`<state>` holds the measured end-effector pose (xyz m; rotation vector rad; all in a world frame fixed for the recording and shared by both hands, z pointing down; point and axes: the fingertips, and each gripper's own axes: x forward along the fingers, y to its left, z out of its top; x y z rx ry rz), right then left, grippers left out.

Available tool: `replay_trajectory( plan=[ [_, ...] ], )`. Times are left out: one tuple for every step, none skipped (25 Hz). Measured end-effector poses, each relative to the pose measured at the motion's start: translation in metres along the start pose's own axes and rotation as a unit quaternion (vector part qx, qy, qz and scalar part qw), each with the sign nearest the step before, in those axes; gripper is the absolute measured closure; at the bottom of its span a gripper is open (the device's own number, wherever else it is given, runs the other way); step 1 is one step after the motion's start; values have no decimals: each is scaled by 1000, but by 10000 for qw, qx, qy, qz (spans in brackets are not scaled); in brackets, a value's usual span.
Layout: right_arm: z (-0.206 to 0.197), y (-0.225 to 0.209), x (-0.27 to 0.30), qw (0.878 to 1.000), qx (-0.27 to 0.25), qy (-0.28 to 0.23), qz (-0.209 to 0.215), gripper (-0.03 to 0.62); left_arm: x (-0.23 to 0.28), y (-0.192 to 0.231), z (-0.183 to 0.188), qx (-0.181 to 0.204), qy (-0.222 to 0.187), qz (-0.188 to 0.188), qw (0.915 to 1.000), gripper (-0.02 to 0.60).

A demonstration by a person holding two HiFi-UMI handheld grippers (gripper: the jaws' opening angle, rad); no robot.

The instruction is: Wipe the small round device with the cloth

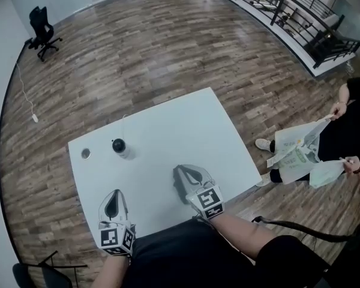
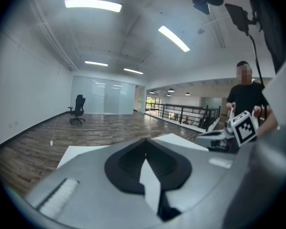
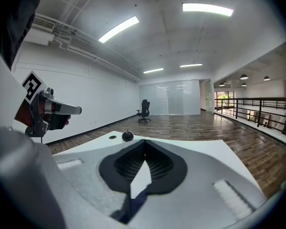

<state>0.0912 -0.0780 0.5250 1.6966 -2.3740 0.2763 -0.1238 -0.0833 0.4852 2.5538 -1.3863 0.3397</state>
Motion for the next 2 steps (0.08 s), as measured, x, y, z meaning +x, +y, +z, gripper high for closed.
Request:
replay_trajectory(
  plan=[
    [1, 0, -1, 10000, 9, -17, -47, 592, -2, 3, -1, 3, 6, -2, 10000, 574],
    [1, 0, -1, 9999, 19, -33, -95, 592, -4, 7, -2, 5, 12, -3, 10000, 574]
  ],
)
